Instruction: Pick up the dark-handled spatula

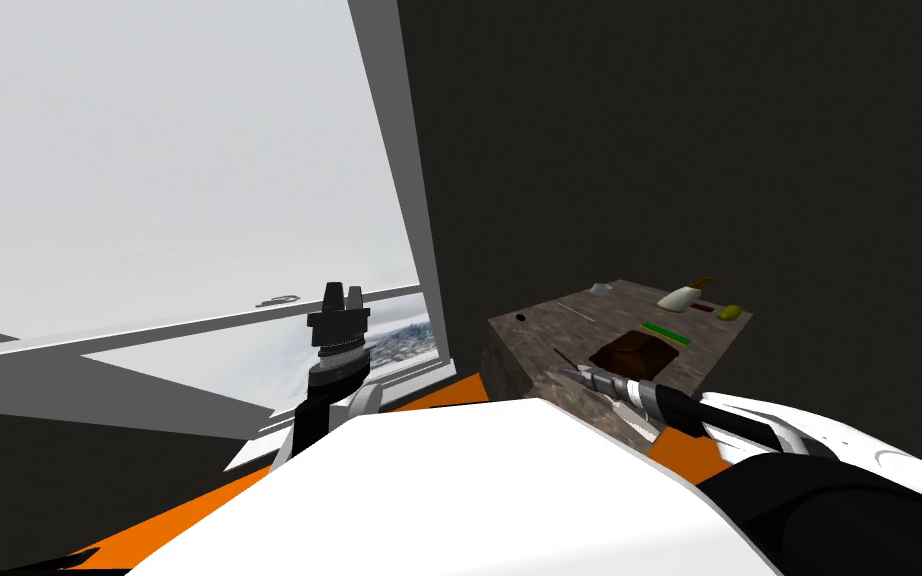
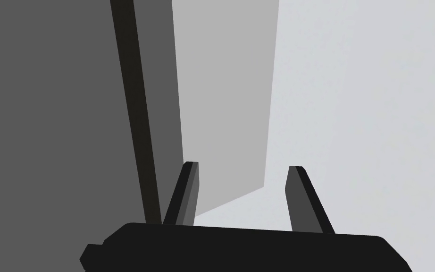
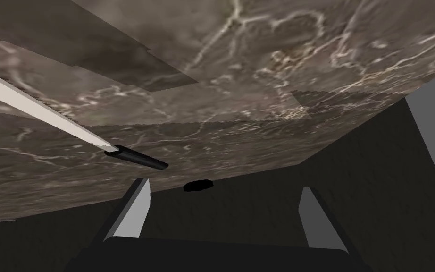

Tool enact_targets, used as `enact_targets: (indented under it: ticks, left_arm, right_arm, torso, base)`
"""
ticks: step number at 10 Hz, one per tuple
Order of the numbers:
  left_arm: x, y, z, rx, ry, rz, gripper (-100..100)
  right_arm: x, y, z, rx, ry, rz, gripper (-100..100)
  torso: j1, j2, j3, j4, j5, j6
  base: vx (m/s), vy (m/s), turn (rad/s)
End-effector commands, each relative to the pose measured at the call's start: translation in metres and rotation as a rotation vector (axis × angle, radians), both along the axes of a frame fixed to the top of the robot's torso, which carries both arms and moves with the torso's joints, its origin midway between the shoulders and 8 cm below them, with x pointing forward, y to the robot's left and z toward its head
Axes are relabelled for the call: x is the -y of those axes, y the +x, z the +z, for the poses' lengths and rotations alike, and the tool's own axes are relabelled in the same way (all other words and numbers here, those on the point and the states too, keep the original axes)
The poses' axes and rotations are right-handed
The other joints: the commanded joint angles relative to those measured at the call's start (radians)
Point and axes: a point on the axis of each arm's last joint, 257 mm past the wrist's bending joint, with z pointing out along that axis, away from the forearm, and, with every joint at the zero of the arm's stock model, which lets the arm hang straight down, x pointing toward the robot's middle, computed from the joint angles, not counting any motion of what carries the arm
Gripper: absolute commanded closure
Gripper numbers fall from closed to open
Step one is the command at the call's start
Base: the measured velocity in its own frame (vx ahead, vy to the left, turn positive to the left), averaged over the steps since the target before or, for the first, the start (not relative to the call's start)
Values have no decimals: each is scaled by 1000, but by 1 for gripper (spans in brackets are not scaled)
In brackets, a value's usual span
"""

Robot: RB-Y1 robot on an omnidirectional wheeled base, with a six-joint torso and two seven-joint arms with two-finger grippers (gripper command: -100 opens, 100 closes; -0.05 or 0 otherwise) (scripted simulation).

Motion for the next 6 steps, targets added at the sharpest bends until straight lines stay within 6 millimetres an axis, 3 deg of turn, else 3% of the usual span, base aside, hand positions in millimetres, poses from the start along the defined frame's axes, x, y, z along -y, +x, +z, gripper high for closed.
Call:
enact_targets:
  ticks: [1,2,4,5,6]
  left_arm:
    - [0,0,0,0,0,0,0]
    - [0,0,0,0,0,0,0]
    - [0,0,0,0,0,0,0]
    - [0,0,0,0,0,0,0]
    - [0,0,0,0,0,0,0]
  right_arm:
    - [18,-14,-3,-46,-59,13,-100]
    - [20,-13,-1,-48,-68,20,-100]
    - [48,-41,-7,-129,-154,40,-100]
    - [49,-40,-5,-132,-163,46,-100]
    - [62,-55,-7,-174,-202,58,-100]
  torso:
    - [0,0,0,0,0,0]
    - [0,0,0,0,0,0]
    - [0,-1,0,0,0,0]
    - [0,-2,-1,0,0,0]
    - [0,-1,-1,0,0,0]
  base:
    - [63,15,51]
    - [56,7,21]
    - [82,9,51]
    - [70,6,21]
    - [66,10,35]
